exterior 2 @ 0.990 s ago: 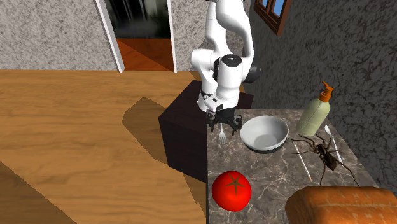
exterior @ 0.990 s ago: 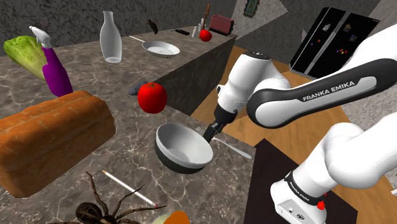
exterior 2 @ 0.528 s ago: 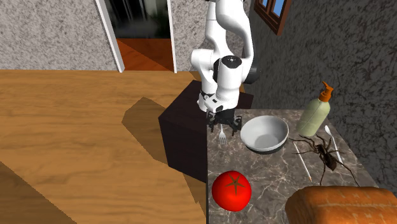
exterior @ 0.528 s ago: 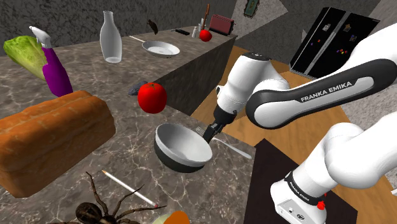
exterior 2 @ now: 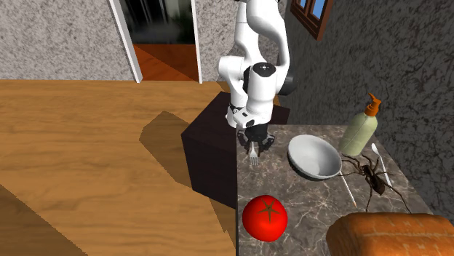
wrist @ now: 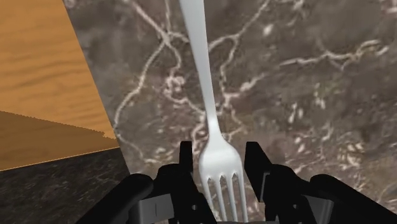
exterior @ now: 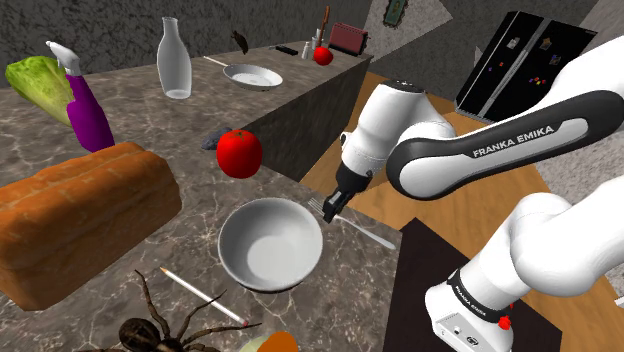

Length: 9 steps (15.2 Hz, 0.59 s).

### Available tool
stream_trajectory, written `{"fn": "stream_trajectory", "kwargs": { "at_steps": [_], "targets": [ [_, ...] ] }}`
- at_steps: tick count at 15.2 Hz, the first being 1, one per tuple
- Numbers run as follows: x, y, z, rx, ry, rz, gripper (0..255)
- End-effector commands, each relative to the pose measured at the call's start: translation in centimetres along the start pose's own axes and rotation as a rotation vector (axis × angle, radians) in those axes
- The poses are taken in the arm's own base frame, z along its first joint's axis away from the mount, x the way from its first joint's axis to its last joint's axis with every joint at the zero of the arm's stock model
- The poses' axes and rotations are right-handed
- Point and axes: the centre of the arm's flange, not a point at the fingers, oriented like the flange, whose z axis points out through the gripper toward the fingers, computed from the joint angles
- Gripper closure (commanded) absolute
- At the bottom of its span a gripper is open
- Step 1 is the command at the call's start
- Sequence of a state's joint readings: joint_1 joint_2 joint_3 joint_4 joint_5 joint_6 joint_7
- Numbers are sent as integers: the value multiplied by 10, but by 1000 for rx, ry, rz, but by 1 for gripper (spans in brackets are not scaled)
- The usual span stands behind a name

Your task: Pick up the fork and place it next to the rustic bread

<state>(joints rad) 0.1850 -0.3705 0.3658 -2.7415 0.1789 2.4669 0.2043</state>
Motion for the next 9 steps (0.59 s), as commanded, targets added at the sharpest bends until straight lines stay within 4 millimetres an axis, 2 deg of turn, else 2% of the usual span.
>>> {"fn": "stream_trajectory", "kwargs": {
  "at_steps": [1,2,9],
  "targets": [
    [-2,-4,3,0,-8,-7,255],
    [-3,-3,4,0,-8,-7,255],
    [0,-3,-33,0,-8,-7,255]
  ]
}}
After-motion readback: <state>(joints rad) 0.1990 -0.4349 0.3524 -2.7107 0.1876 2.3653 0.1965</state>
